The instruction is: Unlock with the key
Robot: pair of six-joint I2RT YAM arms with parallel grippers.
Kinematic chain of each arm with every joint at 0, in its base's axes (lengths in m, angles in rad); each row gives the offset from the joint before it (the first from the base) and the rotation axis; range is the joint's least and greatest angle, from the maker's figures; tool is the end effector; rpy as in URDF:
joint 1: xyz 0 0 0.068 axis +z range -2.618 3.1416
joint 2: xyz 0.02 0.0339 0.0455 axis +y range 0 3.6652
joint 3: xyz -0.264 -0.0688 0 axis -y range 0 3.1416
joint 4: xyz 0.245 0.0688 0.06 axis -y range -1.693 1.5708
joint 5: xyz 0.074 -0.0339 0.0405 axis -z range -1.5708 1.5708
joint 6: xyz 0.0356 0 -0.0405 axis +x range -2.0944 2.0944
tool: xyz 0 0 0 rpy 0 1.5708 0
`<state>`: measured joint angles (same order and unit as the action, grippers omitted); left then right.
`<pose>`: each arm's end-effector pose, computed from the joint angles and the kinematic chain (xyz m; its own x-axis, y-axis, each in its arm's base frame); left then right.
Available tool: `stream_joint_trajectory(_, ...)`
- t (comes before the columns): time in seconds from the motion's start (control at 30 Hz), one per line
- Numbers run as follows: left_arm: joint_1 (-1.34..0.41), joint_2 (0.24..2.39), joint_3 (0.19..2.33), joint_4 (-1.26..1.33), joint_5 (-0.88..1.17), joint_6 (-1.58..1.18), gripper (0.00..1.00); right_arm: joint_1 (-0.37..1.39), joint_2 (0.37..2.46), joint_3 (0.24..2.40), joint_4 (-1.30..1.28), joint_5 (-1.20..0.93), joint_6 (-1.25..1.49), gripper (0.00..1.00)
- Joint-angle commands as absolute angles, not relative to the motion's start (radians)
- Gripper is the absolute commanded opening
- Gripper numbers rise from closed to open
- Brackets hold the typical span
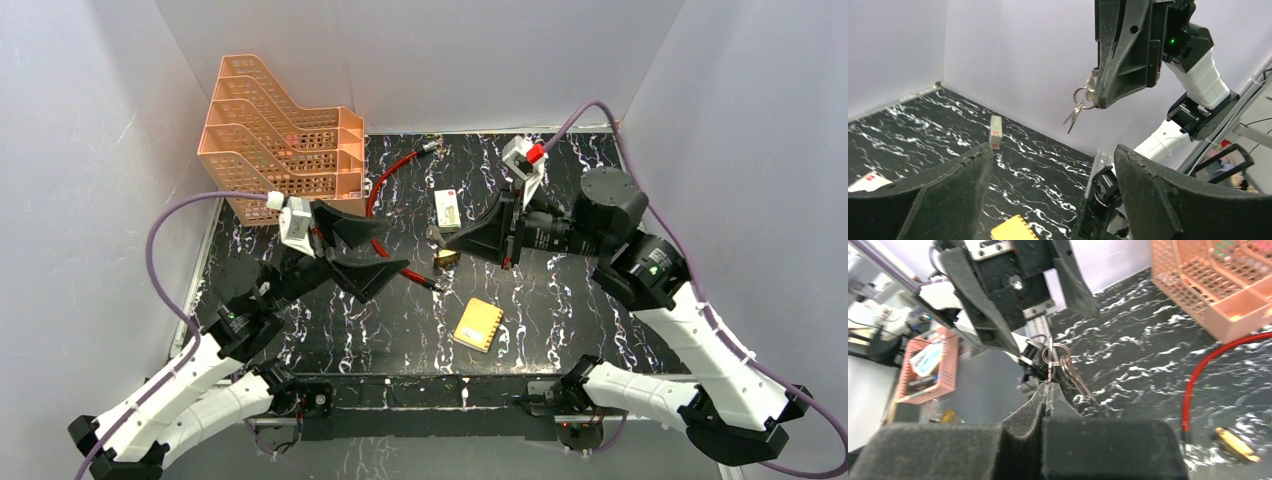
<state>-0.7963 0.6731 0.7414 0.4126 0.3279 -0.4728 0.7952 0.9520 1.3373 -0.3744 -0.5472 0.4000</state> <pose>0.0963 -0.1148 0.4045 -0.1111 -0.5029 -0.8572 0.9276 0.2572 -0.2711 0.1098 0.1385 0.4774 -0.3723 0.0953 -0.9232 -0.9001 0.2055 0.3842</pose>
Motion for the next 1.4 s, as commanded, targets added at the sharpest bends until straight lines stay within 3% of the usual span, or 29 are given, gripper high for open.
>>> stream_joint_trajectory(0.0, -0.799, 0.660, 0.911, 0.241, 0.339, -0.244, 0.90, 0.798, 1.001, 1.522, -0.641, -0.457, 0.170, 0.00)
stream_joint_trajectory(0.17, -0.798, 0.812, 1.182, -0.044, 0.528, 0.005, 0.93, 0.798, 1.052, 1.625, -0.810, -0.431, 0.064, 0.00)
stream_joint_trajectory(0.47, -0.799, 1.111, 1.523, -0.426, 0.738, 0.310, 0.94, 0.804, 1.046, 1.624, -0.825, -0.434, 0.027, 0.00)
stream_joint_trajectory(0.9, -0.799, 1.212, 1.555, -0.476, 0.825, 0.430, 0.81, 0.813, 1.028, 1.619, -0.823, -0.431, 0.020, 0.00)
stream_joint_trajectory(1.37, -0.800, 1.238, 1.565, -0.405, 0.890, 0.368, 0.54, 0.813, 1.022, 1.613, -0.817, -0.434, 0.021, 0.00)
